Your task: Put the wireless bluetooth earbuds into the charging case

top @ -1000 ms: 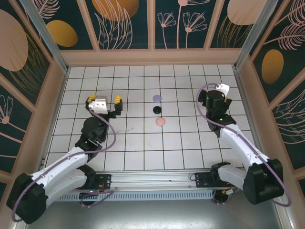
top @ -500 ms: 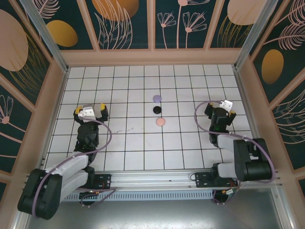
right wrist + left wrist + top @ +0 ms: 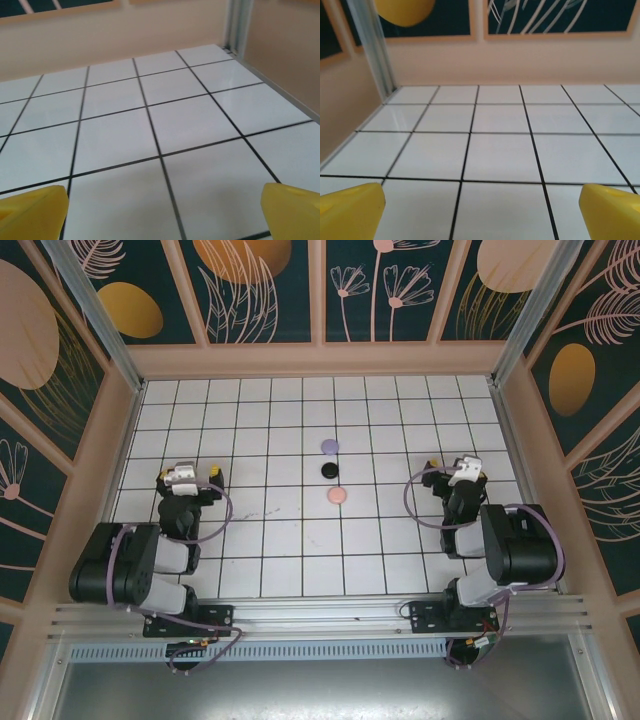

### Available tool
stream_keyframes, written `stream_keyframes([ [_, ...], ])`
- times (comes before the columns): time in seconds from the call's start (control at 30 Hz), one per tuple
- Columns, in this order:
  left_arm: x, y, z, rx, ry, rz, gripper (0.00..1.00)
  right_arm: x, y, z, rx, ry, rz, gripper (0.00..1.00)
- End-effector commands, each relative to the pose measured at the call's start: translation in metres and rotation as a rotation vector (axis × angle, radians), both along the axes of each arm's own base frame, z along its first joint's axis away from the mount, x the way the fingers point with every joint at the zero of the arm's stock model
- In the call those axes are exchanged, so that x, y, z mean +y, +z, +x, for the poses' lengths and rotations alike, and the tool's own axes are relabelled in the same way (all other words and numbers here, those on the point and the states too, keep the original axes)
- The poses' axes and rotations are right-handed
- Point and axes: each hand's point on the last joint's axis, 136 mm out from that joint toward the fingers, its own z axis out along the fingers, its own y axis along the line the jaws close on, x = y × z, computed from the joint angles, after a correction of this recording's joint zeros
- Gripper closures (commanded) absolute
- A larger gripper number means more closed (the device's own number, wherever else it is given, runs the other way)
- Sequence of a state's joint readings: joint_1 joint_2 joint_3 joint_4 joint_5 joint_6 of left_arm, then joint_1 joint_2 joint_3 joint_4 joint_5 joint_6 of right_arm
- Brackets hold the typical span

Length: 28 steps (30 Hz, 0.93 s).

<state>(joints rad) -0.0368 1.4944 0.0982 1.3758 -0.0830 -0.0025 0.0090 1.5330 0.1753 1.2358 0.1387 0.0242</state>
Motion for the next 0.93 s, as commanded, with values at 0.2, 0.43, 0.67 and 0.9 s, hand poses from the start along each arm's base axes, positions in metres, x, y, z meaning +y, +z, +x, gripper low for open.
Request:
stream_keyframes([
  [0.2,-0.001,0.017,0.031,-0.021,-0.087,-0.075,0.01,0.009,0.020,0.019,-0.055,0.117,0.027,0.01],
  [0.43,0.013,0.015,0.032,-0.015,-0.001,-0.092,0.01,0.010,0.020,0.018,-0.059,0.105,0.015,0.01],
  [0.67,0.014,0.016,0.032,-0.016,0.002,-0.090,0.02,0.010,0.020,0.019,-0.054,0.109,0.018,0.01],
  [0.9,0.018,0.015,0.032,-0.015,0.031,-0.097,0.01,0.011,0.020,0.019,-0.055,0.115,0.019,0.01],
])
